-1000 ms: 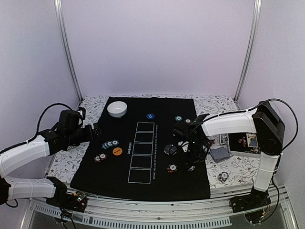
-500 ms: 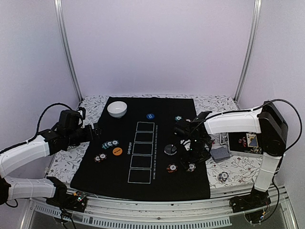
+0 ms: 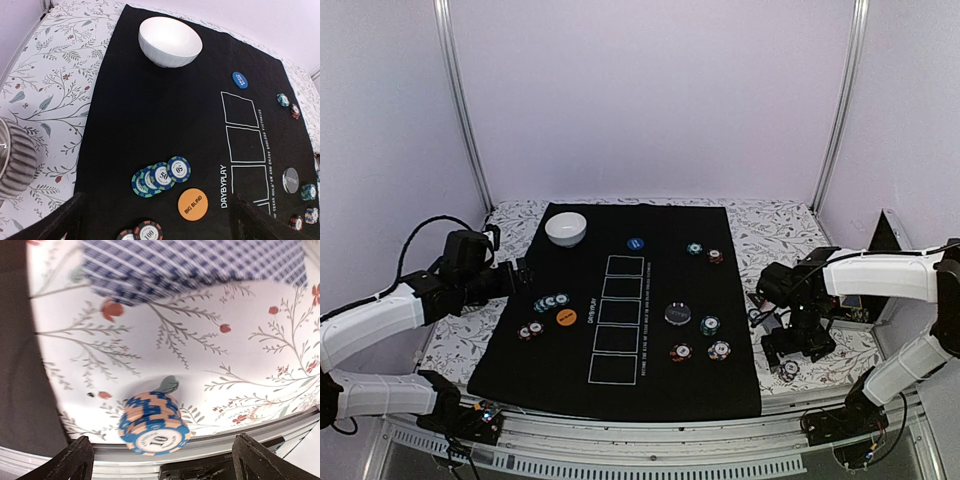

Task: Distribute texas hold em gaming equipment
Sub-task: Pick up the pile of poker chips from the center of the board.

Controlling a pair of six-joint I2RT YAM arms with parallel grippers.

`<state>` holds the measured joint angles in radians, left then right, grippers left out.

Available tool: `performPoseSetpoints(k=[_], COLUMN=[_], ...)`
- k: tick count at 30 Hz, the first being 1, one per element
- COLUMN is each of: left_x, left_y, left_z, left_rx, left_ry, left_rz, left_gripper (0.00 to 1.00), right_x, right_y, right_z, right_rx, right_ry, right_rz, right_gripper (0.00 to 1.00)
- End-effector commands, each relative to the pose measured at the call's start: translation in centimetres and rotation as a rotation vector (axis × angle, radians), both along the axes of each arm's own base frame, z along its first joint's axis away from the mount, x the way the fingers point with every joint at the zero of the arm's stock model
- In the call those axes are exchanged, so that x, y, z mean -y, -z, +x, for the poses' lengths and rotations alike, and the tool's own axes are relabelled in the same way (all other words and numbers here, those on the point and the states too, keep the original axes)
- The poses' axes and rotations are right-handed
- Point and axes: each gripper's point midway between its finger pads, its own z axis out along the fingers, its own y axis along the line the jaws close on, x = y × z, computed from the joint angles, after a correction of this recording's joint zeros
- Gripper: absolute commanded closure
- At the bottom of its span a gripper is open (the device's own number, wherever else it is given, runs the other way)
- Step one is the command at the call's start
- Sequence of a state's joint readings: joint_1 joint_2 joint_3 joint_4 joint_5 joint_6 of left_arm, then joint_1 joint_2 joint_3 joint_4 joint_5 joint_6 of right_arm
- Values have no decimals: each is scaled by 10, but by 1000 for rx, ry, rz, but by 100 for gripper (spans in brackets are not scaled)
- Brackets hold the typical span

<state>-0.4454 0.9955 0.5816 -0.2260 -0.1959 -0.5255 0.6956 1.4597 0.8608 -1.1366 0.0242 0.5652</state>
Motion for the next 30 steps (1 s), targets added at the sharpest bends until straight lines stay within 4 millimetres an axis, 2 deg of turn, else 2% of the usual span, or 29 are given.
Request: performPoseSetpoints(k=[1, 6, 12, 13, 19, 22, 27, 30], left_x=[7, 5, 4, 4, 5, 4, 5, 3], left_y=[-12, -13, -11, -12, -13, -12, -11, -12], left_z=[5, 4, 4, 4, 5, 5, 4, 4], left_rx=[33, 35, 32, 33, 37, 35, 33, 35], left_ry=[25, 18, 16, 16, 22, 20, 22, 20], left_rz=[-1, 7, 8, 7, 14, 16, 16, 18], left_gripper=[2, 2, 2, 2, 2, 2, 2, 2], right_x=[4, 5, 5, 5, 7, 7, 8, 8], right_y=[10, 23, 25, 26, 26, 27, 29, 30], right_z=[0, -5, -2, -3, -6, -6, -8, -9], right_rx=[7, -33, -28, -33, -46, -49, -74, -81], right_ry=[70, 68, 60, 59, 61, 64, 61, 59], right_rz=[24, 32, 24, 22, 12, 9, -7, -8], right_gripper=[1, 1, 28, 29, 29, 34, 32, 35])
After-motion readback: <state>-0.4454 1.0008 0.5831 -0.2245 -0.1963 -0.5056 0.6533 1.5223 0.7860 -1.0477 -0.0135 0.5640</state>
